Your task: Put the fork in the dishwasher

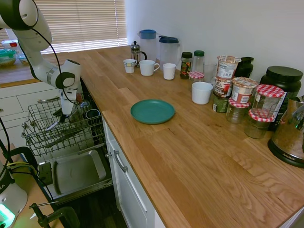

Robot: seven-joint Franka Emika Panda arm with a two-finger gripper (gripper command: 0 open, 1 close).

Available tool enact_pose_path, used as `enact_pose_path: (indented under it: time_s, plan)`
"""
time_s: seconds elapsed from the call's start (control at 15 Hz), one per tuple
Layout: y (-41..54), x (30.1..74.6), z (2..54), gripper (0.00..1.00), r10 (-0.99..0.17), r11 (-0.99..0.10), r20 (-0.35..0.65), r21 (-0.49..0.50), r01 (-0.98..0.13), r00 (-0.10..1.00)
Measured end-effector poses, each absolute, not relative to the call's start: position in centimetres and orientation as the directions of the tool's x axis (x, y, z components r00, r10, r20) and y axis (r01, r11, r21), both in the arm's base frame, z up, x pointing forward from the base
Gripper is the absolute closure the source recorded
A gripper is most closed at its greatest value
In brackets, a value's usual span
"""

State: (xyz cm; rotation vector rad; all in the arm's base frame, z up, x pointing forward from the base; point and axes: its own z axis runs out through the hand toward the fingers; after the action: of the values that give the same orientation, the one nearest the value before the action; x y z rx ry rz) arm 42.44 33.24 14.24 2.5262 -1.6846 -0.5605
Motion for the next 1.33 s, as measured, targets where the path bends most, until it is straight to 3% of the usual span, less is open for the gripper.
enact_pose_path:
  time_s: [0.07,0.13,0.93,1.33]
  plan:
    - [33.1,42.7,13.3,1.00,-0.902,-0.401,-0.273,0.250,-0.881,0.334]
    - [33.0,43.0,12.4,0.00,-0.903,-0.399,-0.276,0.257,-0.880,0.329]
    - [31.9,45.3,10.5,0.00,-0.894,-0.405,-0.311,0.260,-0.876,0.321]
    - [31.4,46.6,17.1,0.00,-0.892,-0.413,-0.299,0.239,-0.879,0.339]
